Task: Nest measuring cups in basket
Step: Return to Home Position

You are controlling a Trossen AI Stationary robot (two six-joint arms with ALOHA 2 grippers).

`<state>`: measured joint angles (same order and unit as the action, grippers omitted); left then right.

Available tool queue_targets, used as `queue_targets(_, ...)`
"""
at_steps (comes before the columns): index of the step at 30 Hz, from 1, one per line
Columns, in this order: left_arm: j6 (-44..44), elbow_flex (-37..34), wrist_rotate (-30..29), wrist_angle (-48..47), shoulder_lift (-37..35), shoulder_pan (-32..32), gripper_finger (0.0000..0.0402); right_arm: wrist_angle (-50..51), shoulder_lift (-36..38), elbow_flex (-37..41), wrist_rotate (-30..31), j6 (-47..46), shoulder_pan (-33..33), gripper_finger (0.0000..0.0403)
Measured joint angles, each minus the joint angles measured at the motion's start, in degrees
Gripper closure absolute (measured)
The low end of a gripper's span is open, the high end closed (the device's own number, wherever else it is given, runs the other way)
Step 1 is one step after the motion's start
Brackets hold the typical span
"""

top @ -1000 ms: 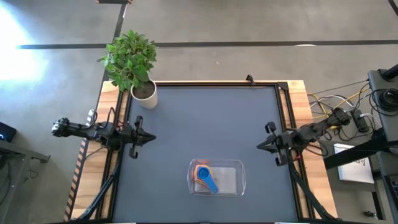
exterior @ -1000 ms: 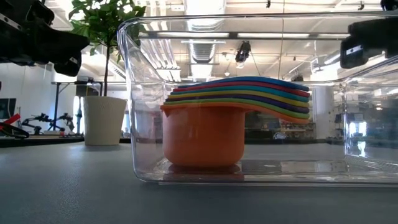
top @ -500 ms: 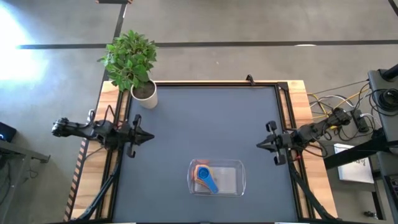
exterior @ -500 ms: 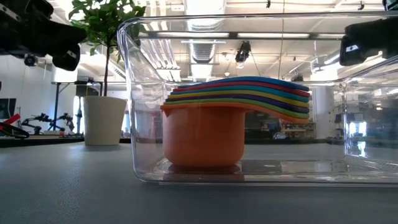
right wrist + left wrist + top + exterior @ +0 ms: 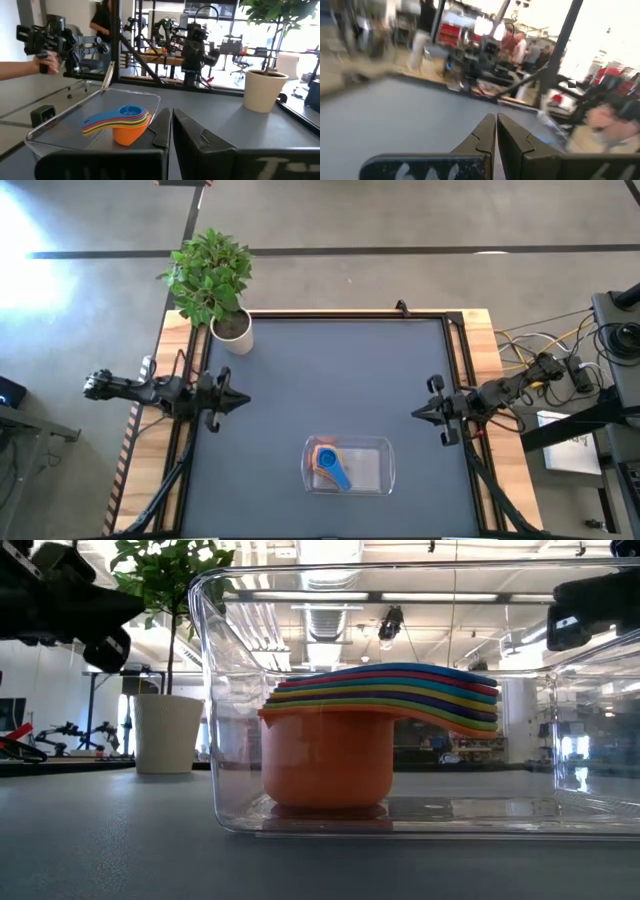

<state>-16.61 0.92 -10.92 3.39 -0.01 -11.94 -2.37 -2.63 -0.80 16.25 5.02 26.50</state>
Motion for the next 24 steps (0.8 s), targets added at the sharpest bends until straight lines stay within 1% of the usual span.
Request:
queue_targets(2,5.9,-0.3,-1.7,1.7,0.0,0.0,0.0402,0.1,0.0,0.0,0.0,0.2,0.0,0.0394)
queue_targets(3,7.9,-0.4,-3.6,2.2,0.1,0.0,0.0402,0.1,0.0,0.0,0.0,0.8,0.0,0.0394)
queue_targets(5,10.5,-0.4,-9.3,3.2,0.2,0.0,0.0402,0.1,0.0,0.0,0.0,3.2,0.0,0.0394)
queue_targets(9,11.2,-0.4,-21.5,1.7,0.0,0.0,0.0402,0.2,-0.2,0.0,0.1,4.5,0.0,0.0394)
queue_targets(10,10.7,-0.4,-22.9,1.1,0.0,0.0,0.0402,0.2,-0.1,0.0,0.2,4.5,0.0,0.0394)
queue_targets(11,10.5,-0.4,-23.0,1.1,0.0,0.0,0.0402,0.3,-0.1,0.0,0.3,4.5,0.0,0.0394)
queue_targets(16,14.3,-0.4,-15.3,0.8,0.0,0.0,0.0402,2.2,0.1,-0.9,0.3,4.0,0.0,0.0394)
queue_targets(21,15.7,-0.4,-6.4,0.1,0.0,0.0,0.0402,3.5,2.5,-1.2,0.3,5.0,0.0,0.0394)
queue_targets(24,16.1,-0.4,-1.8,-0.5,0.0,0.0,0.0402,3.6,2.5,-1.2,0.2,4.2,0.0,0.0394)
